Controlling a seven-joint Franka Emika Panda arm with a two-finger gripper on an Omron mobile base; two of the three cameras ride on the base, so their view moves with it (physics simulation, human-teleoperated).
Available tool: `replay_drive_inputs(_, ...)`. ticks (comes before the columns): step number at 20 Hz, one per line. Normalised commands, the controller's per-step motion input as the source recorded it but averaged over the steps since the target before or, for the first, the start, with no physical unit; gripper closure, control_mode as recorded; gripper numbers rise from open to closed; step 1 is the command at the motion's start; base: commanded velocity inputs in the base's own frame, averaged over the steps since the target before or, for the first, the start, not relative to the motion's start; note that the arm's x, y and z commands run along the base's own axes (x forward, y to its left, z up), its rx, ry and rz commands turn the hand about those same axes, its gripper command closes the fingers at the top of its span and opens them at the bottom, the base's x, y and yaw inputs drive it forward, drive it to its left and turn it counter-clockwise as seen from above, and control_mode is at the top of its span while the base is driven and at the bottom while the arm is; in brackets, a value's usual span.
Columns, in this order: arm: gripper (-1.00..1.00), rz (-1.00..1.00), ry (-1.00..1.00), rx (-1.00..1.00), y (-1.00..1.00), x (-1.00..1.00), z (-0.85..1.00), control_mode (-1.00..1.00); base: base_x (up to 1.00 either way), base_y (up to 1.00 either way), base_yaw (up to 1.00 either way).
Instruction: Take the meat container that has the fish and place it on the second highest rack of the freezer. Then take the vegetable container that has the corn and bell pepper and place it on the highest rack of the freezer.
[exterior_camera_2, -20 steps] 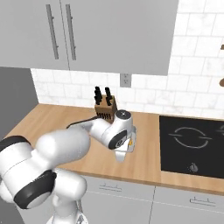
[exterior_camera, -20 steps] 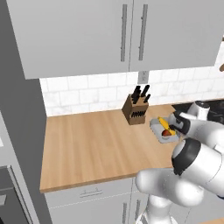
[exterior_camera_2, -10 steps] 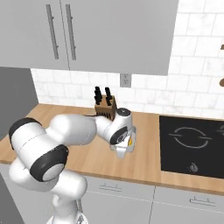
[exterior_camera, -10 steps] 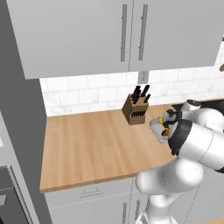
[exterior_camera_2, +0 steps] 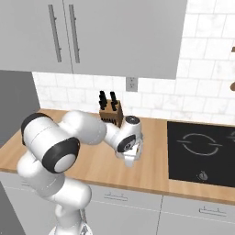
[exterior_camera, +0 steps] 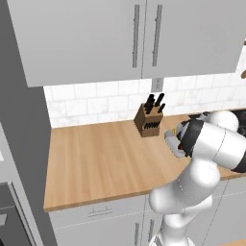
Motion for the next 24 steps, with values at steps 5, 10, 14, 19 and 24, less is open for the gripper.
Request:
replay_drive_inputs(5,-1.00,0.00,0.01,0.00,0.00,0.00,-0.25,-1.00,0.00,0.00,0.00)
replay_drive_inputs(10,-1.00,0.00,0.03,0.00,0.00,0.00,-0.11,-1.00,0.00,0.00,0.00)
replay_drive_inputs(14,-1.00,0.00,0.06,0.00,0.00,-0.01,-0.34,-1.00,0.00,0.00,0.00)
replay_drive_inputs(19,-1.00,0.00,0.10,-0.01,0.18,0.00,-0.33,-1.00,0.00,0.00,0.00)
replay_drive_inputs(24,-1.00,0.00,0.08,0.00,0.32,0.00,-0.32,-1.00,0.00,0.00,0.00)
